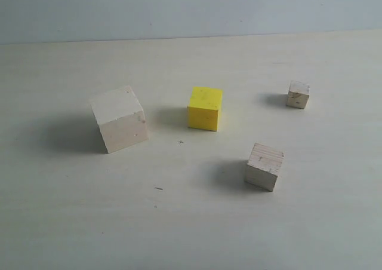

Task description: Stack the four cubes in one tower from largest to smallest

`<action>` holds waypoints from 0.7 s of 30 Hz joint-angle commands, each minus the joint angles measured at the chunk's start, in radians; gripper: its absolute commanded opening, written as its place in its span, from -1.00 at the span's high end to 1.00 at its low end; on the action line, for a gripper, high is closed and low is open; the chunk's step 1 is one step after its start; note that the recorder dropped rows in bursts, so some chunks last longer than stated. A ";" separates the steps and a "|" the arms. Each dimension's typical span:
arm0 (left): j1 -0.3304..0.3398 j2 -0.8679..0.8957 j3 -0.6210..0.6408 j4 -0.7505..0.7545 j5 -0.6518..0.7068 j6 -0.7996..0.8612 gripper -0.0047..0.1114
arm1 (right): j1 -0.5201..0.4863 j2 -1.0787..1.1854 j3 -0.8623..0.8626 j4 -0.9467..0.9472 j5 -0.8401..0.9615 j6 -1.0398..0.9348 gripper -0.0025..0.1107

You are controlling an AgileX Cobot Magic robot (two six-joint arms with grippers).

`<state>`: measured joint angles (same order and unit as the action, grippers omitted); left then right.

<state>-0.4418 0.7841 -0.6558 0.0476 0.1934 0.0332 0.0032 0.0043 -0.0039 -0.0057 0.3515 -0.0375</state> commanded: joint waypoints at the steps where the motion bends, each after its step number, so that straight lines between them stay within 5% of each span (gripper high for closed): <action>1: -0.025 0.056 -0.009 0.001 -0.012 0.016 0.92 | 0.002 -0.004 0.004 0.000 -0.016 -0.005 0.96; 21: -0.025 0.086 -0.009 0.001 -0.015 0.010 0.92 | 0.002 -0.004 0.004 0.000 -0.016 -0.005 0.96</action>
<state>-0.4594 0.8478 -0.6574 0.0476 0.2051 0.0450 0.0032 0.0043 -0.0039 -0.0057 0.3515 -0.0375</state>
